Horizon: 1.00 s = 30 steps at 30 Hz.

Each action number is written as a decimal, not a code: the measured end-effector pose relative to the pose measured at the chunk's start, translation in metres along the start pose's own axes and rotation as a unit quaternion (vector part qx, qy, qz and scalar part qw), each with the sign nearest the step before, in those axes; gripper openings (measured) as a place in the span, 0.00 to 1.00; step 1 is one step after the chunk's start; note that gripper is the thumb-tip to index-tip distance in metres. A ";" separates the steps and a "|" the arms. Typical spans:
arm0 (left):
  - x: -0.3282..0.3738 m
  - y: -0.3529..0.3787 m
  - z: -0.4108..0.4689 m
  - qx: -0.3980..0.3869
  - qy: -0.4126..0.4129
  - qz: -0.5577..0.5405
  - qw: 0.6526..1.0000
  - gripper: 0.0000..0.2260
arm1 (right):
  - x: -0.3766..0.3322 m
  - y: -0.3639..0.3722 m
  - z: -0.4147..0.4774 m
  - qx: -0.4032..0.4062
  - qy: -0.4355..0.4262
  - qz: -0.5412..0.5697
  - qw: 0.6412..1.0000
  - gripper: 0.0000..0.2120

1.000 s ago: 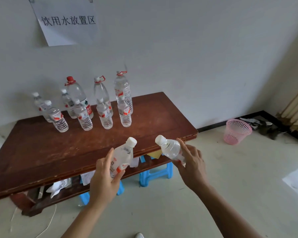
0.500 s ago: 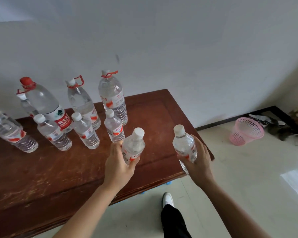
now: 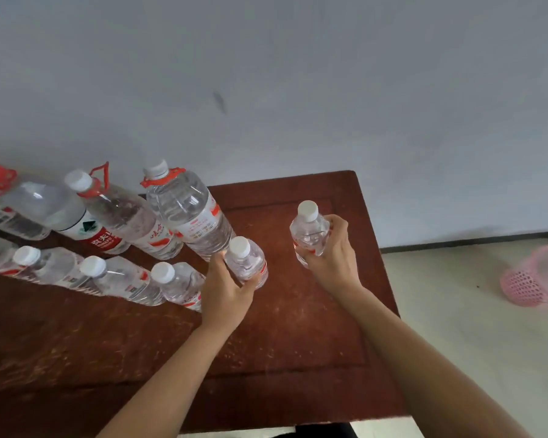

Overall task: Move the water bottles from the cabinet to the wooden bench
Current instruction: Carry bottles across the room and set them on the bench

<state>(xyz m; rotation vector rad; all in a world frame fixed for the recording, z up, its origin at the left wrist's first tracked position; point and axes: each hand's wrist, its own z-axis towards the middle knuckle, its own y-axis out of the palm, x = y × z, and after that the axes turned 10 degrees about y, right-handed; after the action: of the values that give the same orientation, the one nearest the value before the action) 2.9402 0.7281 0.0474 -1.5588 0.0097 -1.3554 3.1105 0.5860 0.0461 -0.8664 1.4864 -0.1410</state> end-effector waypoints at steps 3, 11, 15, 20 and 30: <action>-0.005 0.005 0.010 0.003 -0.023 0.006 1.000 0.32 | 0.001 0.014 0.023 -0.039 -0.008 0.003 0.999 0.37; -0.012 0.010 0.008 -0.007 -0.070 -0.009 0.997 0.37 | 0.020 0.020 0.032 -0.058 -0.019 0.015 0.998 0.38; -0.016 0.011 0.008 -0.007 -0.080 -0.012 0.997 0.36 | 0.017 0.024 0.030 -0.053 -0.024 0.020 0.998 0.37; -0.009 0.011 -0.015 -0.025 -0.114 0.020 0.993 0.31 | 0.036 0.031 0.007 -0.062 0.032 -0.069 0.995 0.37; -0.067 -0.081 -0.151 -0.067 -0.205 0.191 0.958 0.24 | -0.004 0.106 -0.112 -0.151 -0.065 -0.185 0.969 0.23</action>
<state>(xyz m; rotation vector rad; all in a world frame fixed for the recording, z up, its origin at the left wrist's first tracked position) 2.7586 0.7061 0.0286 -1.8182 0.1428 -0.7292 2.9647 0.6159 0.0046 -1.3719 1.2291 -0.1309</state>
